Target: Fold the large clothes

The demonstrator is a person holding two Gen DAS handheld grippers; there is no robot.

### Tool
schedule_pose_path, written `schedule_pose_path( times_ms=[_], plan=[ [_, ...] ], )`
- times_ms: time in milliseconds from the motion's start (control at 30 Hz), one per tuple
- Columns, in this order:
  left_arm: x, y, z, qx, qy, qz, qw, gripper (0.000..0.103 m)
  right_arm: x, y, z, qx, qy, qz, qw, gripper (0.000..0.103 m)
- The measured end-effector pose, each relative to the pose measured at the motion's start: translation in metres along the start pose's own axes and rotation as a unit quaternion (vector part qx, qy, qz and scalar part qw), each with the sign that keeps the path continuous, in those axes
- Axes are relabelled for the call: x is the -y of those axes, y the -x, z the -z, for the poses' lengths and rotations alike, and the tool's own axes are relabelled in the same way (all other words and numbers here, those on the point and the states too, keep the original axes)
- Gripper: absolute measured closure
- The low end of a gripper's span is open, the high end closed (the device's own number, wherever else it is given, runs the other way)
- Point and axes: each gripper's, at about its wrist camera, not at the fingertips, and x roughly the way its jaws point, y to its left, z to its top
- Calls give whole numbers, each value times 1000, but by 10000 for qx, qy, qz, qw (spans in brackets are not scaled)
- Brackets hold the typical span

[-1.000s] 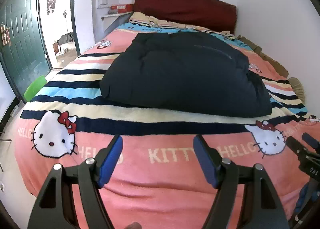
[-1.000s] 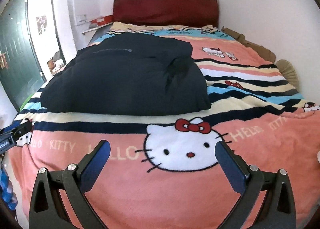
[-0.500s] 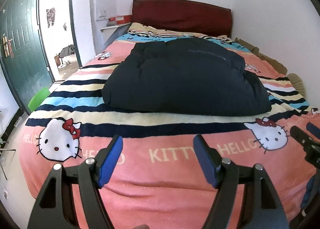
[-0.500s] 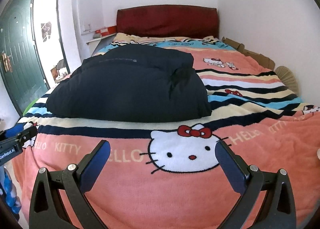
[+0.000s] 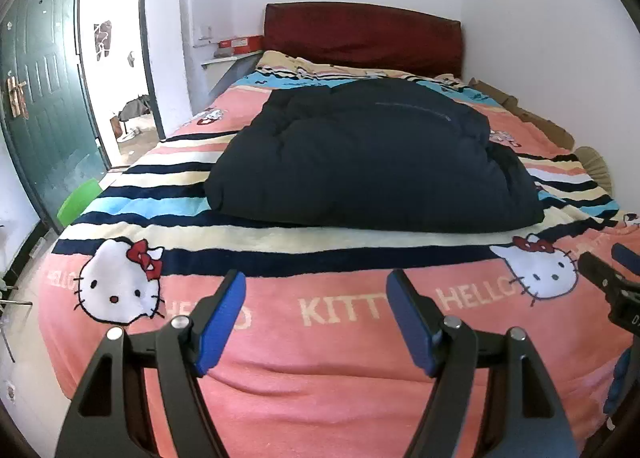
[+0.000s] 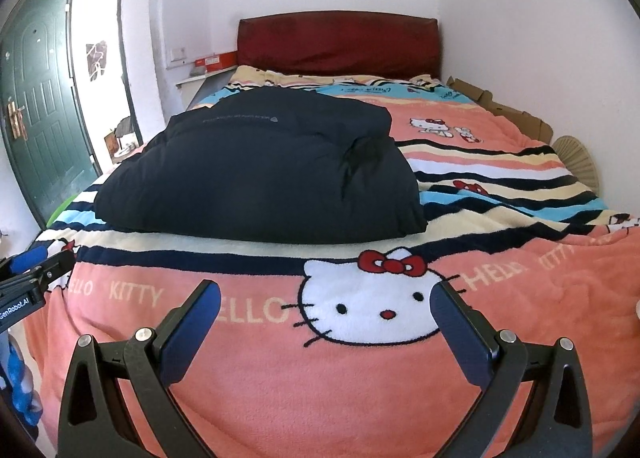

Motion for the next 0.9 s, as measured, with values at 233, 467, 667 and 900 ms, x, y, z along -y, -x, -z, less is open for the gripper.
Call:
schedule_pose_path(
  times_ms=[233,467,667,900],
  plan=[
    [3,0,1,35,-86,-120,9999,32,2,-7,5,-93,-18,-8,10000,0],
    [4,-2,2,51,-72,-112,9999,32,7,-13,7,-164,-63,26,9998,1],
    [4,-3,4,19,-72,-104,9999,32,6,-15,9,-201,-56,45,9998,0],
    [4,-4,6,48,-43,-127,9999,32,7,-16,10,-233,-48,64,9997,0]
  ],
)
